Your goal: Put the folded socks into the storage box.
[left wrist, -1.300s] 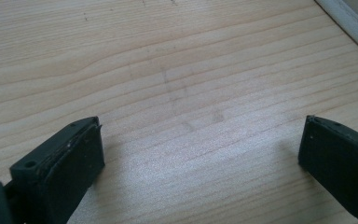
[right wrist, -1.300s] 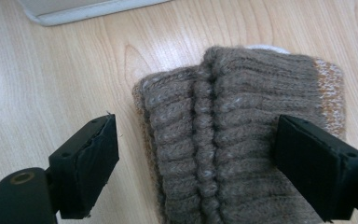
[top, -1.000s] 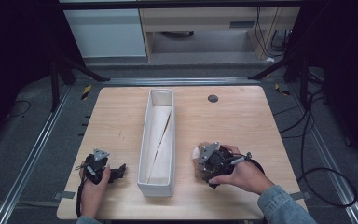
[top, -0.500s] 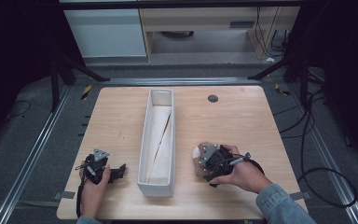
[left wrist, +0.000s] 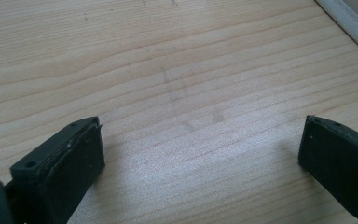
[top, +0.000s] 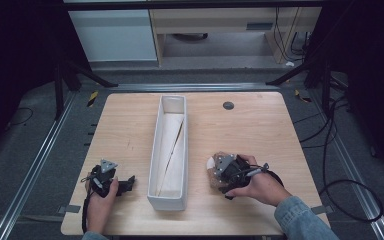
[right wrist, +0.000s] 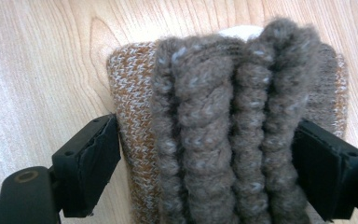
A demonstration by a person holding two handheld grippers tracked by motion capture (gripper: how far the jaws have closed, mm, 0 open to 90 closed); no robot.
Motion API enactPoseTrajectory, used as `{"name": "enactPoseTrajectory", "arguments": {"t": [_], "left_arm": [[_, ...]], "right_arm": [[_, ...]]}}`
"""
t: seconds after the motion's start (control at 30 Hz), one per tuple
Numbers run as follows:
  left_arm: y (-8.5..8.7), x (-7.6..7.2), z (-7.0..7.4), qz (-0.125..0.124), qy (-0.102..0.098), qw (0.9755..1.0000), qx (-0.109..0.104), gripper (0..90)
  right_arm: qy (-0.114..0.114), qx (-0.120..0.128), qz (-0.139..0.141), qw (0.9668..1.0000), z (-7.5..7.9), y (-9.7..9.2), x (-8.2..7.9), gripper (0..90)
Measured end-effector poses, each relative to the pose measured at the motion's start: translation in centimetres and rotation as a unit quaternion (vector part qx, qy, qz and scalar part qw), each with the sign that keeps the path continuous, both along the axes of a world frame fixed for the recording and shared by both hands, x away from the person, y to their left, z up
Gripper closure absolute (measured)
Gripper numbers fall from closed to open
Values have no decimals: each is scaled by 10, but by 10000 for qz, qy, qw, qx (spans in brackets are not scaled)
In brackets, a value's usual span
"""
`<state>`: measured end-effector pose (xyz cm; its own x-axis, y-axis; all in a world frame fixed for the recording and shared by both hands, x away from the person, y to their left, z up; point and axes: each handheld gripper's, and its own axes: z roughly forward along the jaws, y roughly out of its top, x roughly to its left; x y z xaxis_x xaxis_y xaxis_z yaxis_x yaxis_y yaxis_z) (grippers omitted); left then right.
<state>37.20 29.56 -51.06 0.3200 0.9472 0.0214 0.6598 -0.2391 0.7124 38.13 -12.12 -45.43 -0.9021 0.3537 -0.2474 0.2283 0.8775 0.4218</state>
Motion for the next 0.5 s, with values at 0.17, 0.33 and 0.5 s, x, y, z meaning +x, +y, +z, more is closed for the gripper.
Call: {"name": "enactPoseTrajectory", "arguments": {"t": [0.17, 0.33, 0.5], "left_arm": [[0, 0, 0, -5, 0, 10000, -1, 0], [0, 0, 0, -11, 2, 10000, -2, 0], [0, 0, 0, -12, 2, 10000, -2, 0]], "right_arm": [[3, 16, -14, 10000, -1, -1, 1, 150], [-15, -5, 14, 10000, 0, -3, 2, 171], [-34, -32, 50, 10000, 4, -4, 2, 278]]}}
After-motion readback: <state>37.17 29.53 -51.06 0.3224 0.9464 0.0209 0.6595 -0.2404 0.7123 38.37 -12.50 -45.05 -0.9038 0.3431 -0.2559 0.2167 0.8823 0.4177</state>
